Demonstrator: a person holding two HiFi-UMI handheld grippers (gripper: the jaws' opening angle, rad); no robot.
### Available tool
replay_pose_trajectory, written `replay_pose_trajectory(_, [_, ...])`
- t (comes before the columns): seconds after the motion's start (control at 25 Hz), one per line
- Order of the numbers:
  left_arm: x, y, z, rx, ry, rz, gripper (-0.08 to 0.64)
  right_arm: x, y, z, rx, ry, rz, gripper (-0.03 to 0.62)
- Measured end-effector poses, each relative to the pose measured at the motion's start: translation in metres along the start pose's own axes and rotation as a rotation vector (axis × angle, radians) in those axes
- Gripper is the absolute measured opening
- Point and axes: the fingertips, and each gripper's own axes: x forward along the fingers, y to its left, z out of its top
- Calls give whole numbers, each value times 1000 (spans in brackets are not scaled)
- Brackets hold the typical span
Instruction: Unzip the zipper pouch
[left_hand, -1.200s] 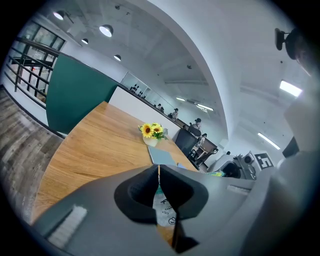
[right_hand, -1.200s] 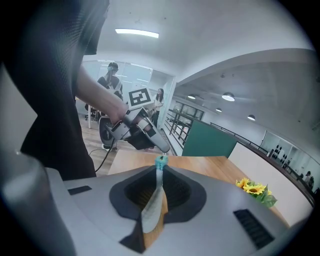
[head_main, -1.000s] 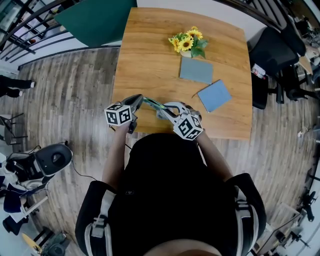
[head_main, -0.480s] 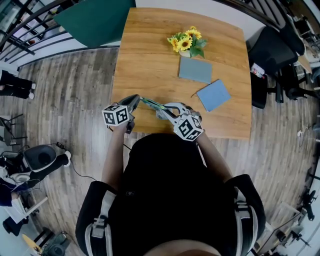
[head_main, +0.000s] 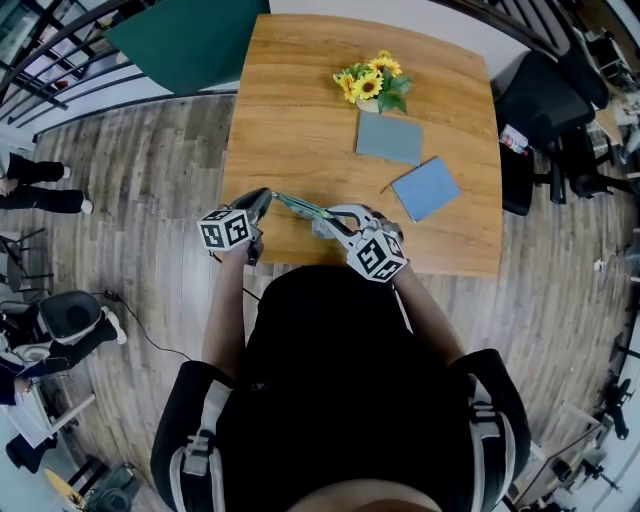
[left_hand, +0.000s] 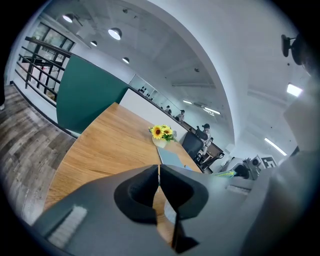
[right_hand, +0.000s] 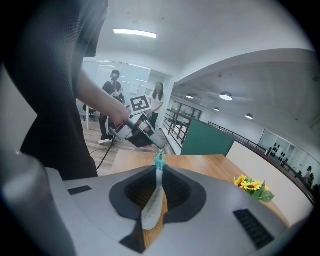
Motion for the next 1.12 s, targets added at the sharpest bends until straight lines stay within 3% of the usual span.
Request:
replay_pose_trajectory(0.52, [0,8,6,-2,-44,11,17,3,-1,2,30,-10,2,40])
replay_pose_trajectory(0.68, [-5,3,13,-10,-97,-34,21,2,-12,7,79,-32,-10,40])
replay_pose_trajectory(0.76, [-5,0,14,-9,-102,-62,56,3,-15,6,89,-28,-11,41])
replay_pose_trajectory(0.96, [-4,-8,11,51,-100,-72,78,7,-15,-1,94,-5,-14,41])
replay_pose_trajectory(1.12, [-5,-13,11,101,-115,-57,31,7,-23,-7,108,8,-33,41])
